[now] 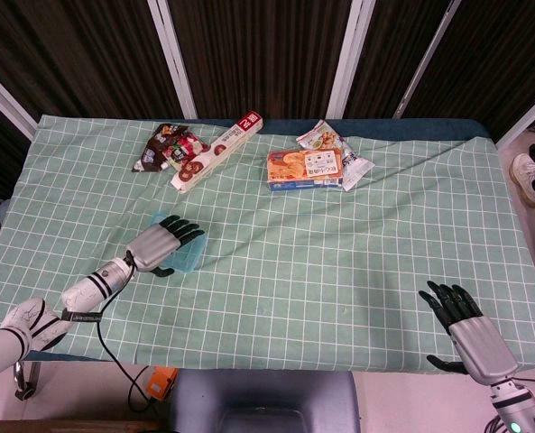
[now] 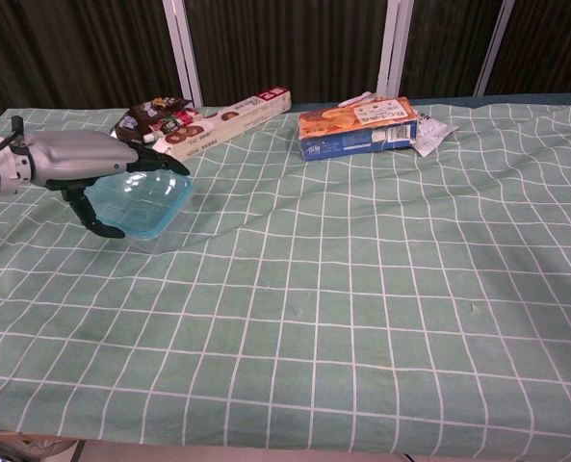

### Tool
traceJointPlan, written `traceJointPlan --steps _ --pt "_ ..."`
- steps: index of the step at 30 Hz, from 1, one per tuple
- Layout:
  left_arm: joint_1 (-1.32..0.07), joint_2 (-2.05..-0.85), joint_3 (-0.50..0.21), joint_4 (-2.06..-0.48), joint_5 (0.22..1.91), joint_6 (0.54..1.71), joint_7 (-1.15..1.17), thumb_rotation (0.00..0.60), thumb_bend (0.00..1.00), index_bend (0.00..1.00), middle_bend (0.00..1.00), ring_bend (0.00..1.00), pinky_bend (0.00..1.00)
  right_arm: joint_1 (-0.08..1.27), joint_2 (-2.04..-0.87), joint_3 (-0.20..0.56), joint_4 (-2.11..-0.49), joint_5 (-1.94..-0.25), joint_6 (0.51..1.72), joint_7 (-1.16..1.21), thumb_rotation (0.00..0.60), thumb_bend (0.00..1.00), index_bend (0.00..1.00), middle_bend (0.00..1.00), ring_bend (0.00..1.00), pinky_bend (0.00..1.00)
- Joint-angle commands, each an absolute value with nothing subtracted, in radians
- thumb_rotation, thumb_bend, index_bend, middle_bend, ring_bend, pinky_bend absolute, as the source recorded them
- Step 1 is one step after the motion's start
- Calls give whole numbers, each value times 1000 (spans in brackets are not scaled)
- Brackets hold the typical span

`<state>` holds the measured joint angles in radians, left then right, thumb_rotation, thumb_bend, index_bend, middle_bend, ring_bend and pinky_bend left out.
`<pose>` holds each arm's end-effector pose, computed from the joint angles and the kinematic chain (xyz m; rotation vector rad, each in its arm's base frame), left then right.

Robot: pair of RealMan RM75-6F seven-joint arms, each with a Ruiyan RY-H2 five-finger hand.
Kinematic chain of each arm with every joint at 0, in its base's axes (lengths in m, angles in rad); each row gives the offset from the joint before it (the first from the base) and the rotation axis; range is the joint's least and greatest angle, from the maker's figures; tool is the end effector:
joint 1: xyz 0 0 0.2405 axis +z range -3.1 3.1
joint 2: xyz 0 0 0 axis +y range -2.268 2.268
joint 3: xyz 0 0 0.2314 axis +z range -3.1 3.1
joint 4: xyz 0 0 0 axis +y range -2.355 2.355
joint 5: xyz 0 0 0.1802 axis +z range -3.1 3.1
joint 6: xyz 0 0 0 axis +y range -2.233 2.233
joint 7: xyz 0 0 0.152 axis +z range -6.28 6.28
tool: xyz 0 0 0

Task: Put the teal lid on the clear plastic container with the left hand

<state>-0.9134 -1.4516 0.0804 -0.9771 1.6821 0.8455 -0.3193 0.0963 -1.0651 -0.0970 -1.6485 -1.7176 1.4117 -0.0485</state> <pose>-0.1735 0.3777 0.0389 -2.2538 -0.6142 -0.7193 -0.2602 -0.1539 0.1459 1.7196 -0.9128 0.8253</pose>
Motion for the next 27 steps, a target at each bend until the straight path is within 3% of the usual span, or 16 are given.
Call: traceJointPlan --steps 1,27 --pt "-917 -1456 81 -977 1678 838 -308 600 252 0 403 435 357 96 -1065 -98 -1648 -1719 1413 -47 600 186 39 109 0 0" --pt "-938 -1442 68 -1075 1579 707 -202 600 312 0 405 430 355 97 -1055 -103 -1643 -1733 1421 -23 600 186 39 109 0 0"
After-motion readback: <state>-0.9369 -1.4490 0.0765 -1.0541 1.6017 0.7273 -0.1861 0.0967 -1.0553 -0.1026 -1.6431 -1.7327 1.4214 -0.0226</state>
